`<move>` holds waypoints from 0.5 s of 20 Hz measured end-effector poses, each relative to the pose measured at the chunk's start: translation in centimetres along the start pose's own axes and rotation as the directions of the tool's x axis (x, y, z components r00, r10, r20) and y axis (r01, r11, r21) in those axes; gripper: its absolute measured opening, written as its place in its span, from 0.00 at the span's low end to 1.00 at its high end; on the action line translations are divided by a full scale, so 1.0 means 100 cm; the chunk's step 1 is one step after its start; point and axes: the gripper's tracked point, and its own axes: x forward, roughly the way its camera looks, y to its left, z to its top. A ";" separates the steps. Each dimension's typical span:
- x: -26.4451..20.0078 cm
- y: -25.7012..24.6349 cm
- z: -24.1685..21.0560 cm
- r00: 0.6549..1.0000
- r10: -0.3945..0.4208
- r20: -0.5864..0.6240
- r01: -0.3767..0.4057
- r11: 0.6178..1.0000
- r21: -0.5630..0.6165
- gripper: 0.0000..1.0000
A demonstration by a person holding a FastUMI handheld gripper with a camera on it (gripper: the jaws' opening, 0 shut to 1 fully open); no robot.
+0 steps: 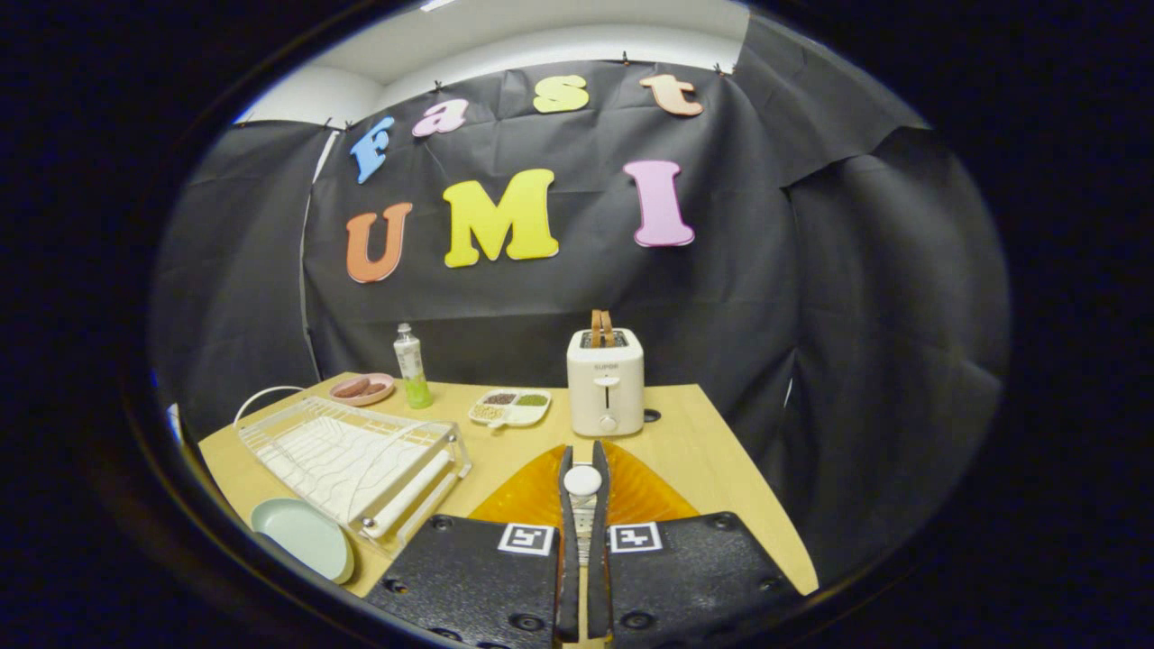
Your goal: Take the plate from the dish rack, then take the spoon from the basket and place it into the plate.
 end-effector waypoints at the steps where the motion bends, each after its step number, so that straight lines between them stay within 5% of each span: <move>1: -0.010 0.003 0.008 1.000 0.001 0.015 -0.001 1.000 -0.007 0.09; 10: -0.084 0.121 0.042 0.966 0.257 -0.020 -0.257 0.954 -0.154 0.09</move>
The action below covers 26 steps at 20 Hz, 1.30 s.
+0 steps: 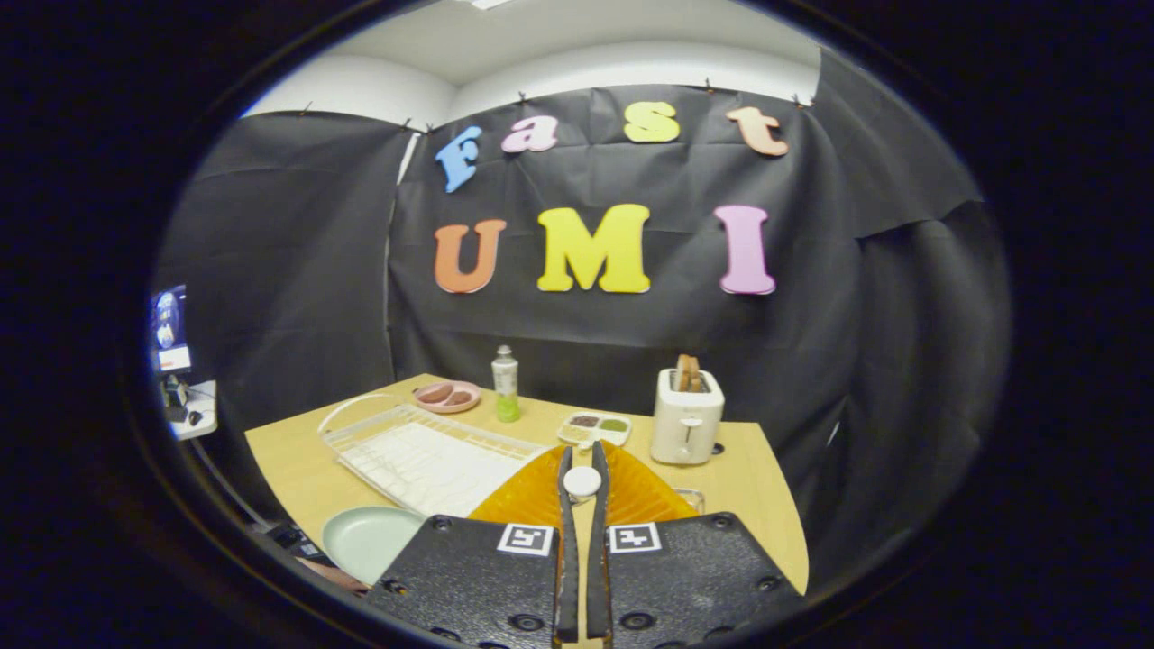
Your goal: Take the plate from the dish rack, then take the spoon from the basket and place it into the plate.
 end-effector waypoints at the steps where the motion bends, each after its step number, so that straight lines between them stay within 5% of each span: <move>1: 0.000 0.015 0.002 0.999 0.042 -0.010 -0.042 0.999 -0.014 0.09; 9: 0.010 0.142 -0.024 0.915 0.355 -0.191 -0.375 0.923 -0.084 0.09; 19: 0.045 0.200 -0.089 0.791 0.454 -0.410 -0.529 0.844 -0.084 0.09; 26: 0.060 0.205 -0.100 0.746 0.507 -0.431 -0.560 0.828 0.003 0.10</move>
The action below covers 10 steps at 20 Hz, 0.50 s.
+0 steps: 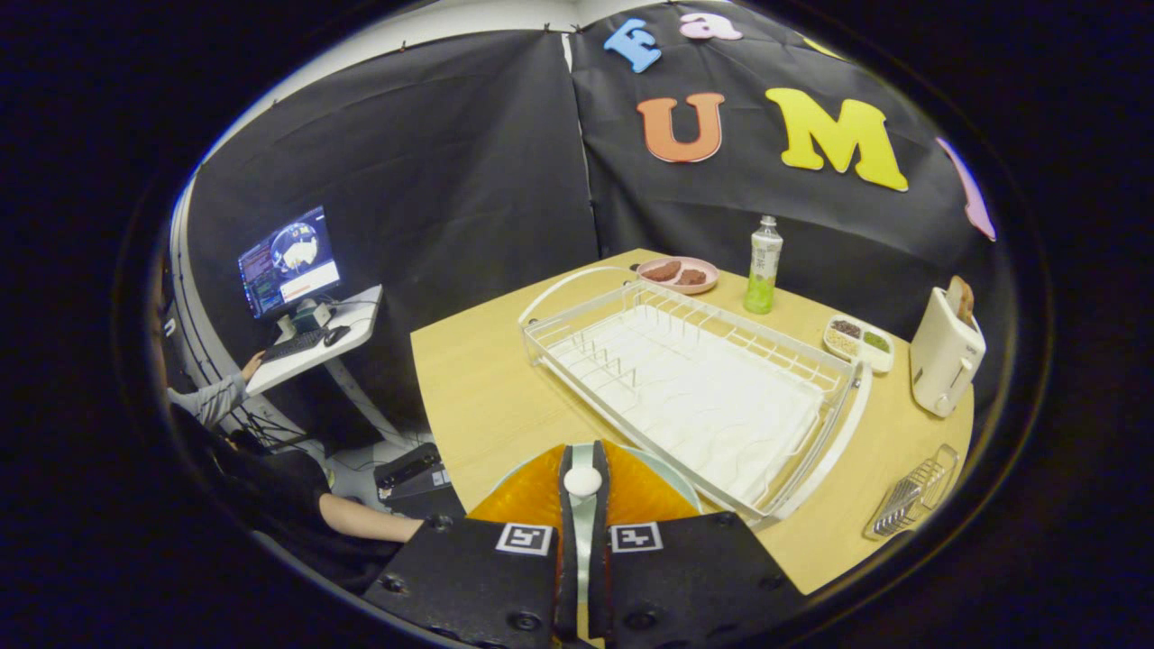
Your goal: Take the plate from the dish rack, then take the spoon from the basket and place it into the plate.
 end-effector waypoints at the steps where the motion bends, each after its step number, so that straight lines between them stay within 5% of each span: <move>1: 0.002 0.003 0.000 1.000 0.023 -0.001 -0.023 1.000 0.012 0.10; 6: 0.005 0.006 -0.005 0.997 0.072 -0.022 -0.071 0.996 0.049 0.13; 10: 0.004 -0.009 0.003 0.999 0.032 0.017 -0.032 0.999 0.021 0.29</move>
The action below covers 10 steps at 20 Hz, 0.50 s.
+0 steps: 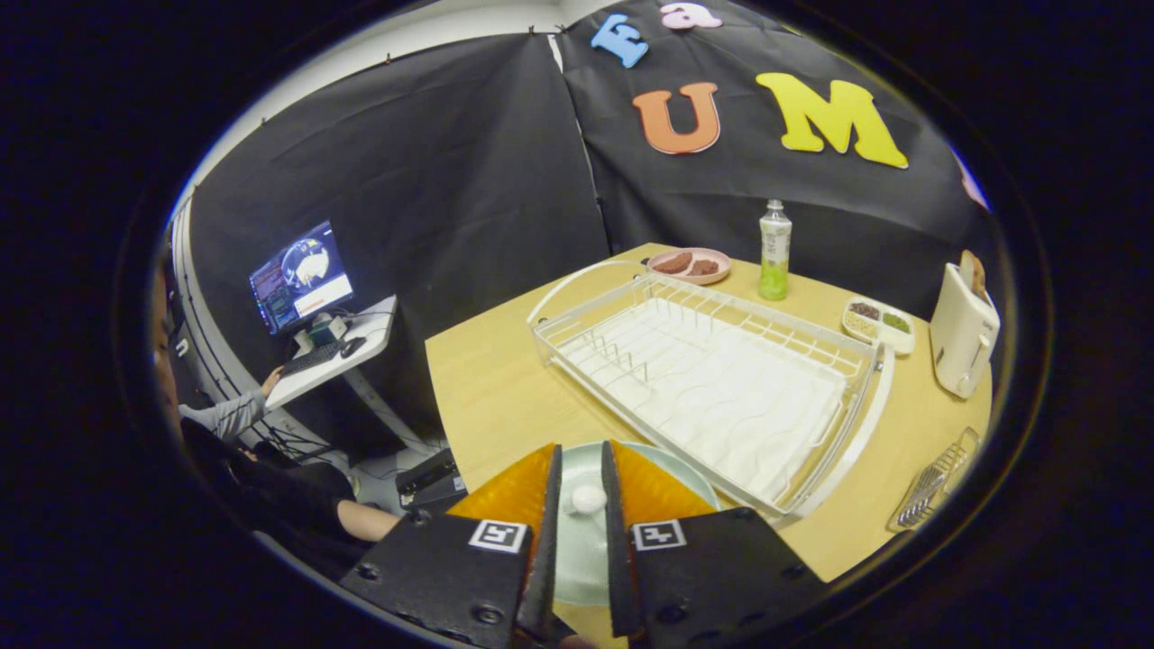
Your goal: Take the plate from the dish rack, then take the spoon from the basket and place it into the plate.
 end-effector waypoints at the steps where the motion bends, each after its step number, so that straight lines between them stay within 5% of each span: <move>1: -0.001 -0.003 0.002 1.000 -0.011 0.015 0.011 1.000 -0.002 0.46; 7: -0.013 -0.016 0.019 0.978 -0.170 0.122 0.174 0.984 -0.026 0.80; 10: -0.035 -0.024 0.044 0.909 -0.308 0.281 0.335 0.941 -0.053 0.80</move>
